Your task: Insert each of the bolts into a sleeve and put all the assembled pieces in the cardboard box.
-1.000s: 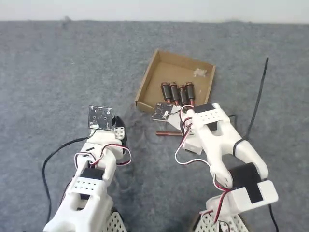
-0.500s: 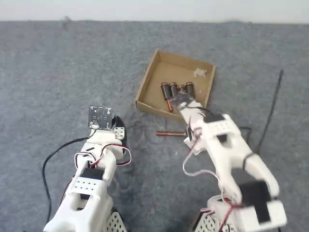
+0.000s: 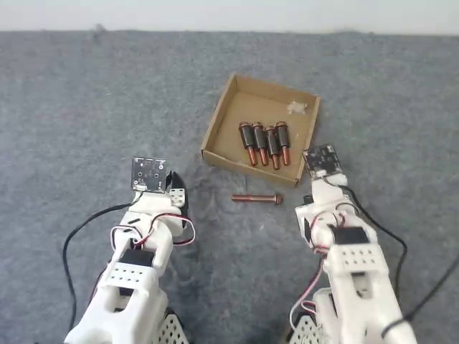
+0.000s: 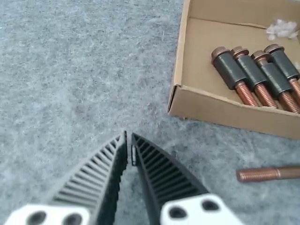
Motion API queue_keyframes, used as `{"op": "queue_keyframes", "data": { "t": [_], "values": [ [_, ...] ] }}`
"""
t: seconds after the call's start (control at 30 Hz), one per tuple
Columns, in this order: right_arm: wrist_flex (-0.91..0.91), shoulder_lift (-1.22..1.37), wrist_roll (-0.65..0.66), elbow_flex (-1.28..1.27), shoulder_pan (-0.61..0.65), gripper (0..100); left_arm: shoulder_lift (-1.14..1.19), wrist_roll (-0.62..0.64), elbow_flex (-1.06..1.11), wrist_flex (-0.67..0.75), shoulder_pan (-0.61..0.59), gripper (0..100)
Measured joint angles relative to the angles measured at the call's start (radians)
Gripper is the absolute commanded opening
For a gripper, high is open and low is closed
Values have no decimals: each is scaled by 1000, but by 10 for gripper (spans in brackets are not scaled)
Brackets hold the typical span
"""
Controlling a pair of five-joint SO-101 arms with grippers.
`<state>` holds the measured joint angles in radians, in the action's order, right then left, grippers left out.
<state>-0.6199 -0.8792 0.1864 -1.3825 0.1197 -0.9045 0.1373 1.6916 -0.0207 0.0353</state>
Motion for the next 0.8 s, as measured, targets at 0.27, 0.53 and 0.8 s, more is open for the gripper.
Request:
{"op": "queue_keyframes", "data": {
  "t": [0.27, 0.53, 0.8],
  "values": [
    [341, -83, -127, -181, -54, 9, 0, 0, 0, 0, 0, 12],
    [718, -84, -169, -269, -72, 7, 0, 0, 0, 0, 2, 12],
    [951, 5, -169, -270, -66, 7, 0, -5, 0, 0, 28, 12]
  ]
}}
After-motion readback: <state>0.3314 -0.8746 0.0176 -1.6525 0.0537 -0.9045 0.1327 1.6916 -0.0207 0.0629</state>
